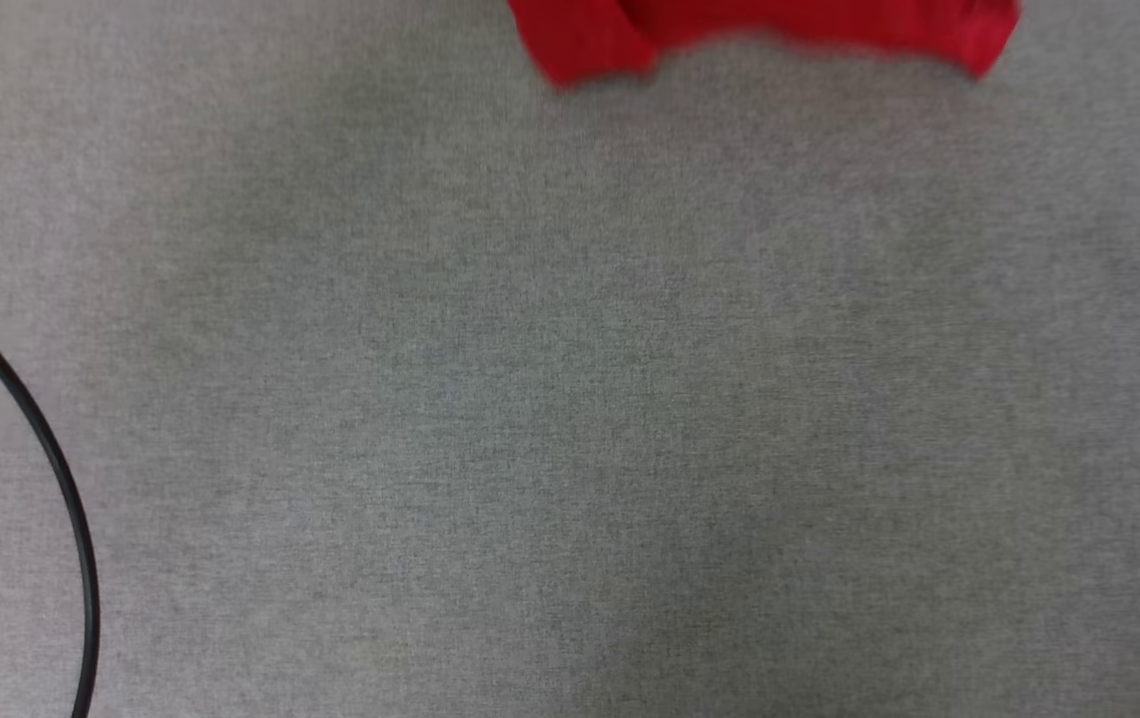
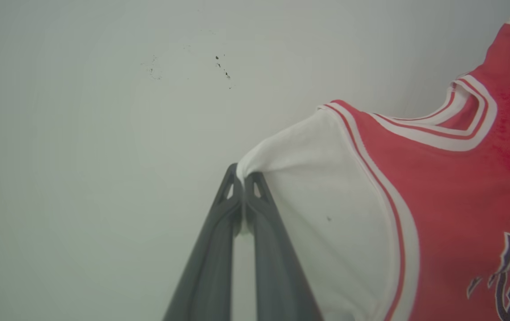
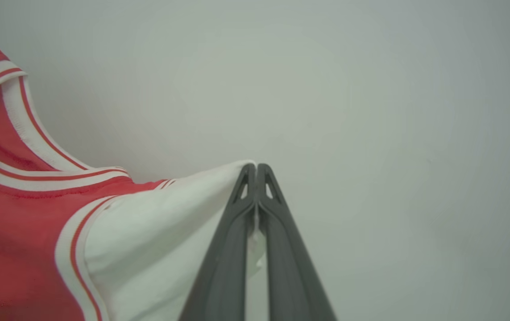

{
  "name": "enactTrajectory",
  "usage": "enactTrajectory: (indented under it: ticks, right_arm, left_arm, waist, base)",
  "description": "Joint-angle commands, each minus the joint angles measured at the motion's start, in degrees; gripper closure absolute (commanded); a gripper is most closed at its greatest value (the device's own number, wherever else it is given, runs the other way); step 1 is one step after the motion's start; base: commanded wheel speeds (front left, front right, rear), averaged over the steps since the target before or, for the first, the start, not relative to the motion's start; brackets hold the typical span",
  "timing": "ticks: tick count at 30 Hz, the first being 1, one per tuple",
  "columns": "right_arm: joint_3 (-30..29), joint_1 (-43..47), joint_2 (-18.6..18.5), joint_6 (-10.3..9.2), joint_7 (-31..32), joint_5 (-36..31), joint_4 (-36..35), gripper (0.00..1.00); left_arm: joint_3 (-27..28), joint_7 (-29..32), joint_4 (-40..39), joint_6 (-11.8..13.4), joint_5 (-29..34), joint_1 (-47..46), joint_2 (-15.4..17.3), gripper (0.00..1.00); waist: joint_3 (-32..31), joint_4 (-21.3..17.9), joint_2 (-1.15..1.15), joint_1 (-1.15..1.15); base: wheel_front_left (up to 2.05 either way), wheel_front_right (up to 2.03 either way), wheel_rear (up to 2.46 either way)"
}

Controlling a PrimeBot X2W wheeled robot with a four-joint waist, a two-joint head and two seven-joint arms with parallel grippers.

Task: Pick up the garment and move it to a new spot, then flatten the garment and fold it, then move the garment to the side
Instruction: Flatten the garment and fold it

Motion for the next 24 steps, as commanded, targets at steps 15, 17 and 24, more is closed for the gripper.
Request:
enactTrajectory:
  ticks: [15,17,24]
  right_arm:
    - [9.05,-6.84,6.68,-0.06,-8.22,0.77,14.00,1.00]
    - [10.83,-4.89,7.50,-0.06,-9.29,1.92,15.06,1.00]
    - [15.68,7.00,10.90,-0.06,-14.39,6.89,17.49,1.00]
  left_arm:
    - [-3.41,-9.33,13.33,-0.46,-0.96,-5.58,-4.44,1.00]
    - [-4.54,-10.51,13.70,-0.47,-2.07,-3.66,-4.46,1.00]
    - [-8.39,-15.04,13.33,-0.49,-6.32,7.94,-3.12,1.00]
  waist:
    - [4.29,0.99,0.00,-0.01]
    - [4.17,0.85,0.00,-0.01]
    - [1.33,-0.32,0.00,-0.01]
  base:
    - [0.00,0.00,0.00]
    - [0.00,0.00,0.00]
    - [0.00,0.00,0.00]
